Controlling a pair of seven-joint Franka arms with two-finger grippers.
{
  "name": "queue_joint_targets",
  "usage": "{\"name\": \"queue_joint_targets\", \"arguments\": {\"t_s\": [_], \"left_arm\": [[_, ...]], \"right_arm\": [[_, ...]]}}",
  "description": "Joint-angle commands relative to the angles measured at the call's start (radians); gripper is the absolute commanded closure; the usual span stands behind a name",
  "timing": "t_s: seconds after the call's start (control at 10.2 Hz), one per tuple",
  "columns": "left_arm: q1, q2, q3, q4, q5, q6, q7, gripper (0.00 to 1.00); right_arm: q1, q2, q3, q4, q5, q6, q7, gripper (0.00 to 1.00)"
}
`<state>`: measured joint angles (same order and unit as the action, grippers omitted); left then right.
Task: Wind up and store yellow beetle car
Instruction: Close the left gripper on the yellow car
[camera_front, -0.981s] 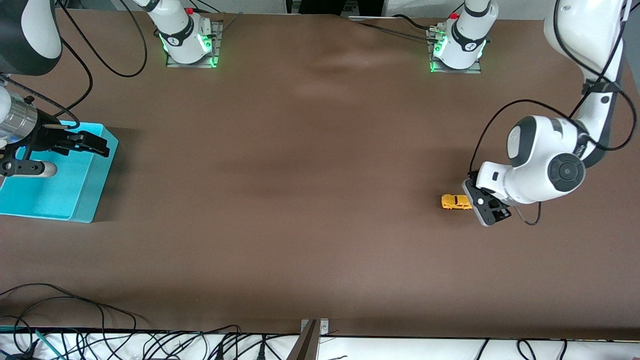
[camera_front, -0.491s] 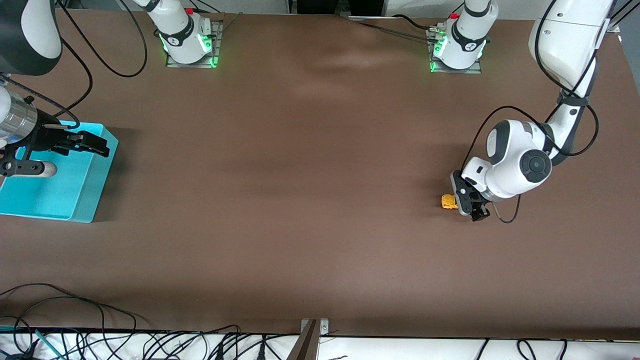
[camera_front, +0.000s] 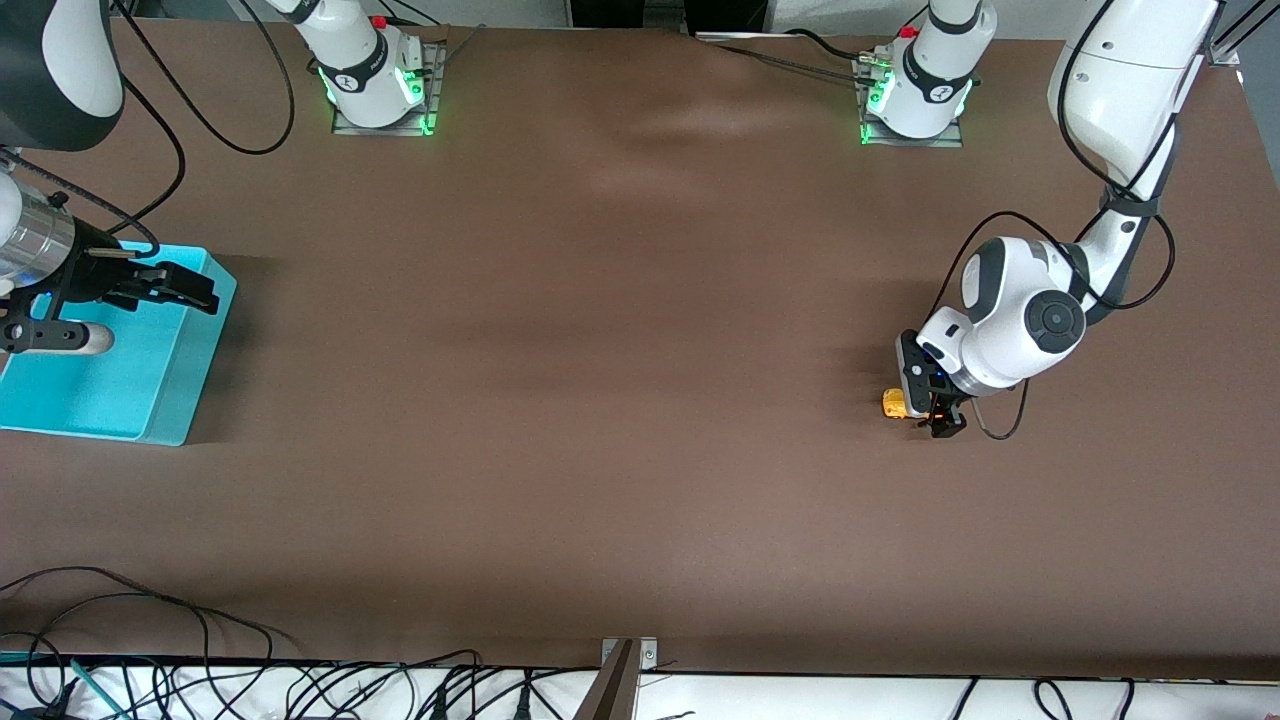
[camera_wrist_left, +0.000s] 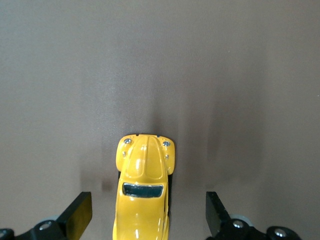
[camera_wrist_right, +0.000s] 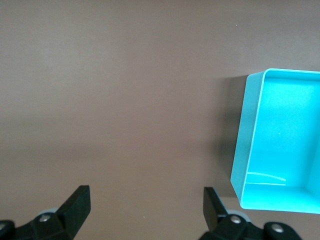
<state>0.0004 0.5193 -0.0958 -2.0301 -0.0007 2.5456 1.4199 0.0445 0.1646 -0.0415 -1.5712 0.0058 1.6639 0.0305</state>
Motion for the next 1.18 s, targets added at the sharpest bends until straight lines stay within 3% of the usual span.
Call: {"name": "queue_joint_targets", "arguments": {"t_s": [0.0, 0.1, 0.2, 0.29, 0.39, 0.49, 0.69, 1.08], "left_arm": [[0.009, -0.001, -0.004, -0.010, -0.004, 0.021, 0.031, 0.05], [0.009, 0.002, -0.002, -0.010, -0.004, 0.021, 0.031, 0.07], [0.010, 0.004, -0.002, -0.010, -0.004, 0.021, 0.031, 0.16], [0.010, 0.004, -0.002, -0.010, -0.001, 0.022, 0.031, 0.50], [0.009, 0.005, -0.002, -0.007, 0.017, 0.022, 0.031, 0.69], [0.009, 0.005, -0.002, -0.006, 0.025, 0.022, 0.028, 0.79], [0.012, 0.005, -0.002, -0.006, 0.025, 0.021, 0.030, 0.90], [0.015, 0.018, -0.002, -0.001, 0.027, 0.012, 0.042, 0.94]], "right_arm": [[0.002, 0.009, 0.000, 0.023, -0.001, -0.013, 0.005, 0.00], [0.002, 0.009, 0.000, 0.023, 0.000, -0.013, 0.003, 0.00], [0.002, 0.009, 0.000, 0.023, 0.000, -0.013, 0.005, 0.00], [0.002, 0.009, 0.000, 0.023, 0.000, -0.013, 0.003, 0.00], [0.002, 0.009, 0.000, 0.023, 0.000, -0.013, 0.005, 0.00], [0.002, 0.009, 0.000, 0.023, 0.000, -0.013, 0.003, 0.00], [0.002, 0.009, 0.000, 0.023, 0.000, -0.013, 0.003, 0.00], [0.002, 0.009, 0.000, 0.023, 0.000, -0.012, 0.005, 0.00]]}}
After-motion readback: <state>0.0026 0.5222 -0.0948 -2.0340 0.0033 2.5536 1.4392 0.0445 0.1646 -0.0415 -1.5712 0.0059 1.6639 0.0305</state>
